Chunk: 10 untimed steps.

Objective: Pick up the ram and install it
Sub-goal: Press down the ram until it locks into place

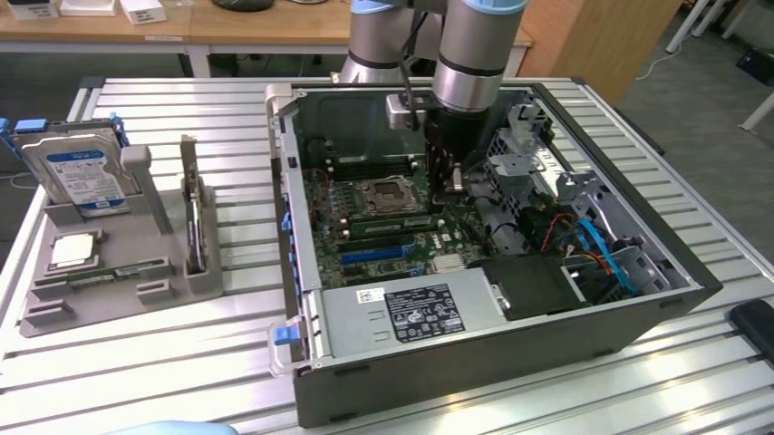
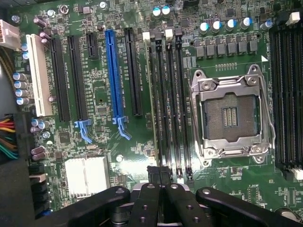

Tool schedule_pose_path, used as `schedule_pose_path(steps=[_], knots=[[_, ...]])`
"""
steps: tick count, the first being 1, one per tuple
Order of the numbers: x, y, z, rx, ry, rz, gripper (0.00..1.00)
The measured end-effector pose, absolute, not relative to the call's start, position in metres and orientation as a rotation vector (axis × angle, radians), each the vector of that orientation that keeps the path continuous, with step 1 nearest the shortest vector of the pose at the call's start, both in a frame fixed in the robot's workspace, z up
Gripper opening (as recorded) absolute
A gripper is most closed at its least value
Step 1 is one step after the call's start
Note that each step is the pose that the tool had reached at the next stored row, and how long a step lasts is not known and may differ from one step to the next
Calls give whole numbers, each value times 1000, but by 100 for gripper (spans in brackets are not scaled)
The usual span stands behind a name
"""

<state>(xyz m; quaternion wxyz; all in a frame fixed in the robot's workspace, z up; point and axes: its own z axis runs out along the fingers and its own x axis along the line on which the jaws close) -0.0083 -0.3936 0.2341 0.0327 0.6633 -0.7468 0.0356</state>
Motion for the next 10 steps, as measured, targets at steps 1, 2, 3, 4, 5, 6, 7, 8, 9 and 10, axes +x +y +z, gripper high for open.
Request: schedule_pose_path(steps=[1,2,3,4,5,6,7,8,9,10], knots=[[-8,-394,233,2042,-2299,110,10],[-8,-394,233,2042,-2299,110,10],[-8,-394,232,2042,-2299,110,10],[-8,-394,232,2042,-2299,110,10],[-8,-394,231,2042,-2299,110,10],[-8,-394,230,2042,-2299,110,10],[-8,-394,230,2042,-2299,110,10],[-8,-394,229,2042,-2299,110,10],[-8,-394,229,2042,-2299,110,10],[-8,-394,228,2042,-2298,110,10]])
